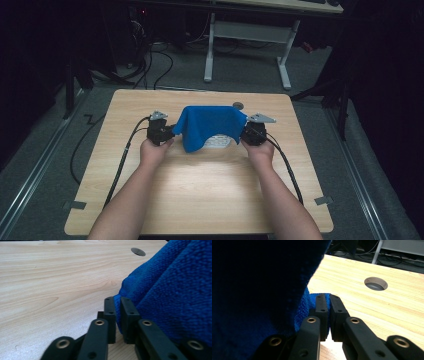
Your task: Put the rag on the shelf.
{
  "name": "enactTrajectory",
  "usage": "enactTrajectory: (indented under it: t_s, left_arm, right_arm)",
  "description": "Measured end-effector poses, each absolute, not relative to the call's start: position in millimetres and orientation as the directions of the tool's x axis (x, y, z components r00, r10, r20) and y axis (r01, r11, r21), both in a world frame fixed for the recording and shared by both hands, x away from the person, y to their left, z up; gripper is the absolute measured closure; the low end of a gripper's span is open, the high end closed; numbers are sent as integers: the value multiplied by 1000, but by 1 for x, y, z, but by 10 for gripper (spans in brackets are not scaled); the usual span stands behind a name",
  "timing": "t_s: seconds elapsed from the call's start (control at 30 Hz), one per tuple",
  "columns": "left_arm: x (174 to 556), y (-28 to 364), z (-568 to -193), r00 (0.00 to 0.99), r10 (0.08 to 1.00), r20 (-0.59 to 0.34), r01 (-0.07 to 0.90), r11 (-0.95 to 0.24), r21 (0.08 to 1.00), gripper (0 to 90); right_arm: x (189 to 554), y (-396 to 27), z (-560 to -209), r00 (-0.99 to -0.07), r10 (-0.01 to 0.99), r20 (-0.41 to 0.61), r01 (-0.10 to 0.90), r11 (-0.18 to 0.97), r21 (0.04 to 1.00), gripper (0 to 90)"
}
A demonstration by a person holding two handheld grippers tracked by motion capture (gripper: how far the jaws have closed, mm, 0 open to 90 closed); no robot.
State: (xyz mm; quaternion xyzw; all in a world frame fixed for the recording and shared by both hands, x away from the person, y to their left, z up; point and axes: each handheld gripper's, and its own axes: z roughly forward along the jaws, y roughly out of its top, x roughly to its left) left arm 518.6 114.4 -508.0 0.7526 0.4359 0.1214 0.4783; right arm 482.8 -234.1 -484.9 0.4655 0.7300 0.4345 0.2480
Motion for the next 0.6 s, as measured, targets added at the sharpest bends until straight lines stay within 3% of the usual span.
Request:
enactTrajectory:
  t_s: [0.17, 0.6]
  left_arm:
    - [515, 126, -504, 555, 808, -195, 525, -159, 836, 638]
    - [504, 148, -484, 521, 841, -142, 482, -154, 863, 575]
  right_arm:
    - [482, -239, -480, -430, 903, 19, 468, 205, 859, 709]
    - [480, -254, -461, -398, 917, -15, 433, 203, 878, 609]
